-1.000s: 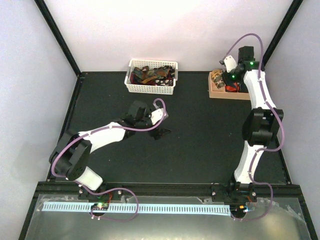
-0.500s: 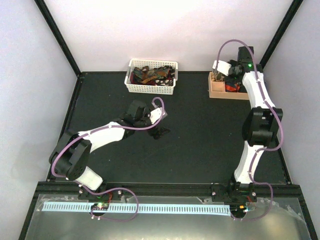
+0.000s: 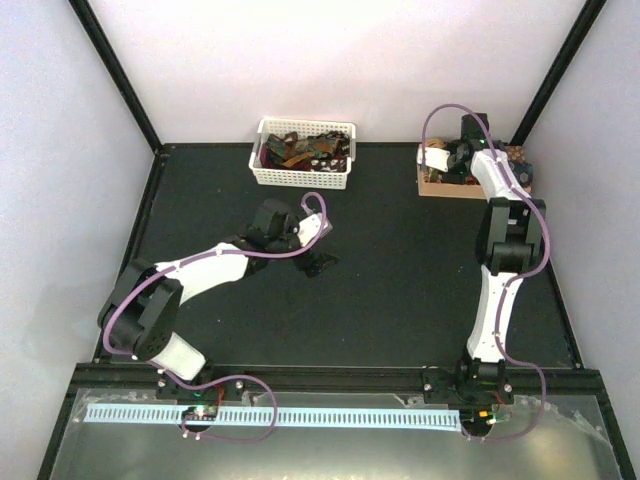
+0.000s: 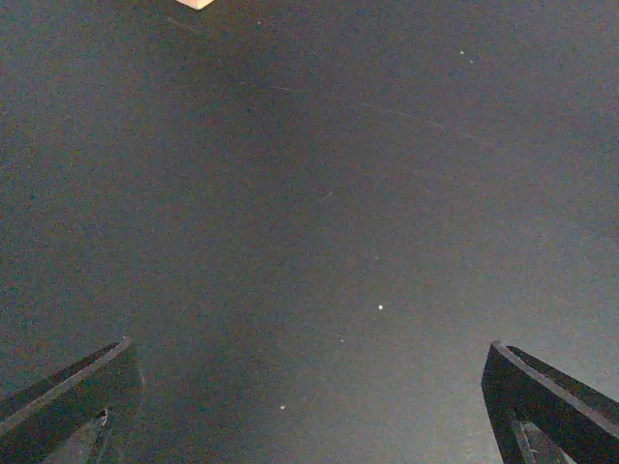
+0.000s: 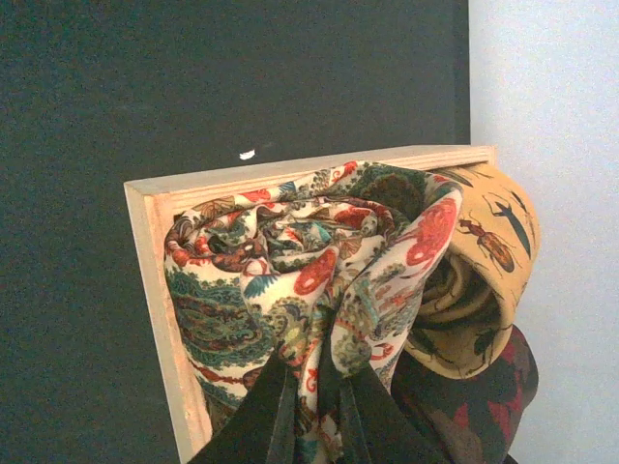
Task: Roll the ties
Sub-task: Place the tie in the storage box.
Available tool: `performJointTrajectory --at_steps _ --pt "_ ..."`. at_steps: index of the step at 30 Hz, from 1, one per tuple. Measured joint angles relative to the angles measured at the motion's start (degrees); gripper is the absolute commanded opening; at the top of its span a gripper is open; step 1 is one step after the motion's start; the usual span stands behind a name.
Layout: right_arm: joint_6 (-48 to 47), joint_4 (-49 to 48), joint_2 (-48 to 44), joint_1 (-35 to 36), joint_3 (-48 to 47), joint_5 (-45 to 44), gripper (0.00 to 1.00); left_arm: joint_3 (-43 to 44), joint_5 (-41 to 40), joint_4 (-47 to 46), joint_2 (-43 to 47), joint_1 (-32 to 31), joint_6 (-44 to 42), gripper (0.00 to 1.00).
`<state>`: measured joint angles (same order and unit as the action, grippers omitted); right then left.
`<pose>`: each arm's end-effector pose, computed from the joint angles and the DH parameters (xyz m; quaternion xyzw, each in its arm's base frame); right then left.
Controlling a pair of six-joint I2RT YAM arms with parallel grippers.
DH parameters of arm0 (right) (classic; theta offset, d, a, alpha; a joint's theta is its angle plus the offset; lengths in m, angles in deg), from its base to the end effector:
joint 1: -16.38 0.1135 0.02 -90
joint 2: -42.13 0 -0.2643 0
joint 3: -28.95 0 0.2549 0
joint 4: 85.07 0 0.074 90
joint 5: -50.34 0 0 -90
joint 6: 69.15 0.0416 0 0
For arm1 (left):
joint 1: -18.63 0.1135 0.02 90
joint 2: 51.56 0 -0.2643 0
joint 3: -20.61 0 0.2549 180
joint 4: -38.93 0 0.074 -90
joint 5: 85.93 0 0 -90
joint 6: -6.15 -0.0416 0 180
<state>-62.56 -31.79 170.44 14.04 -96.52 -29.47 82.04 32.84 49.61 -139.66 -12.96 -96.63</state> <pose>0.5024 -0.0132 0.2128 -0.6389 0.7073 -0.1352 0.2705 0.2679 -0.1883 0.1962 0.4298 0.7623 -0.2899 0.3874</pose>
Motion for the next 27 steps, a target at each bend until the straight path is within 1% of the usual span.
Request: performJointTrajectory --at_steps 13,14,17,22,23,25,27 --pt "-5.29 1.86 4.11 0.13 -2.64 -3.50 0.01 0.00 0.33 0.00 -0.02 0.52 0.81 0.99" --pt "-5.53 2.23 4.13 0.20 -2.95 -3.65 0.05 0.00 0.50 0.00 -0.02 0.52 0.87 0.99" --pt "-5.66 3.26 4.63 0.39 -4.11 -3.98 0.20 0.00 1.07 0.02 -0.02 0.59 0.96 0.99" --pt "-4.04 4.28 6.03 0.46 -5.81 -4.33 0.48 0.02 1.31 0.22 -0.02 1.20 0.94 0.99" --pt "-3.67 4.48 5.99 0.46 -5.79 -4.37 0.56 0.04 1.31 0.33 -0.02 1.33 0.94 0.99" --pt "-3.15 3.89 5.57 0.46 -5.38 -4.22 0.65 0.13 1.36 0.70 -0.02 1.62 0.92 0.99" --pt "-2.43 3.37 4.20 0.46 -4.33 -3.91 0.72 0.50 1.53 1.31 -0.02 1.77 0.94 0.99"
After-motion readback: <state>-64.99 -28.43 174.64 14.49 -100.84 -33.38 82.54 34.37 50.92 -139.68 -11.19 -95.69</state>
